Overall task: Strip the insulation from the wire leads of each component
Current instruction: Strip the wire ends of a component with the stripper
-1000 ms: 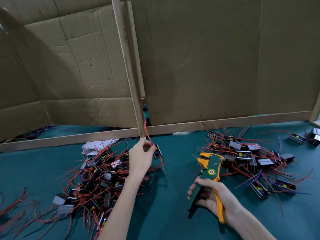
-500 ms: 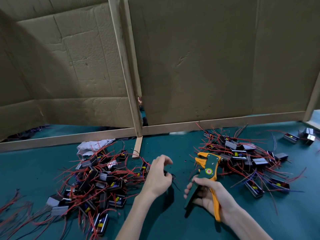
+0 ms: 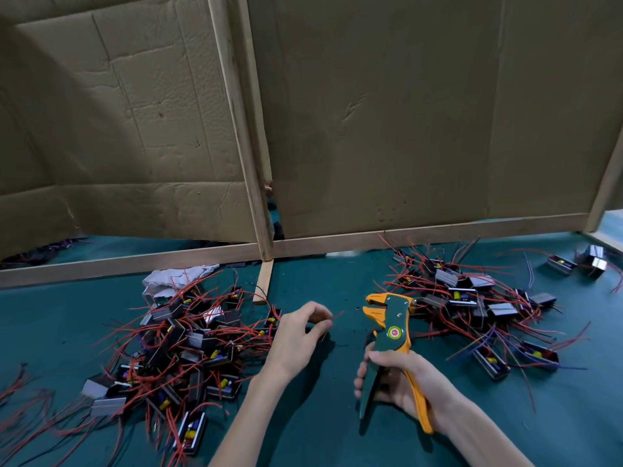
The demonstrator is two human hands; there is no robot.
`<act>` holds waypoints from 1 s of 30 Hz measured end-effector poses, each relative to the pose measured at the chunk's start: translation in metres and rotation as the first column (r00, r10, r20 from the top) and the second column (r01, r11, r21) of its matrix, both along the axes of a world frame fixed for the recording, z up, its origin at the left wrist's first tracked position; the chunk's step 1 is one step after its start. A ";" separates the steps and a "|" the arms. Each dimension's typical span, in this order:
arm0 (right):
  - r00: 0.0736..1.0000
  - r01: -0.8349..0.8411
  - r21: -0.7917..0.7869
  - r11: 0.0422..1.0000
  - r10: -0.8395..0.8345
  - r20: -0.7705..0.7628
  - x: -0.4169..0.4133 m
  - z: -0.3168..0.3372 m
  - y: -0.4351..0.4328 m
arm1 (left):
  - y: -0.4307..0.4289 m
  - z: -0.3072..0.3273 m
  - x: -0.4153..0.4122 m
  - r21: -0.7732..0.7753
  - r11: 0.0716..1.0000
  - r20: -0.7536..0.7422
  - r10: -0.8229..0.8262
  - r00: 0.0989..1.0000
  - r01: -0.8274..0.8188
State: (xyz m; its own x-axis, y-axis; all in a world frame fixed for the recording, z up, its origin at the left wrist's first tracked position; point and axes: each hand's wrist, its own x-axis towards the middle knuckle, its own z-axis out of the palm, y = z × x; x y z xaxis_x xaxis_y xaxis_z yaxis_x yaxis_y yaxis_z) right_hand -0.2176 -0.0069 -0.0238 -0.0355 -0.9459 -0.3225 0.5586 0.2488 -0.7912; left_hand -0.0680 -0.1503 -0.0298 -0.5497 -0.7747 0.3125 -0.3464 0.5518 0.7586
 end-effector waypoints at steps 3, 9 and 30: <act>0.997 -0.070 -0.007 0.997 0.070 -0.035 0.001 0.001 0.002 | 0.003 0.006 -0.001 0.091 0.996 -0.124 -0.009 0.992 0.020; 0.978 -0.185 -0.036 0.982 0.180 -0.103 0.001 0.003 0.005 | 0.006 0.016 -0.001 0.126 0.990 -0.185 -0.047 0.982 0.071; 0.943 -0.289 -0.049 0.956 0.276 -0.184 -0.003 0.006 0.009 | 0.005 0.028 0.009 0.219 0.938 -0.119 -0.249 0.961 0.270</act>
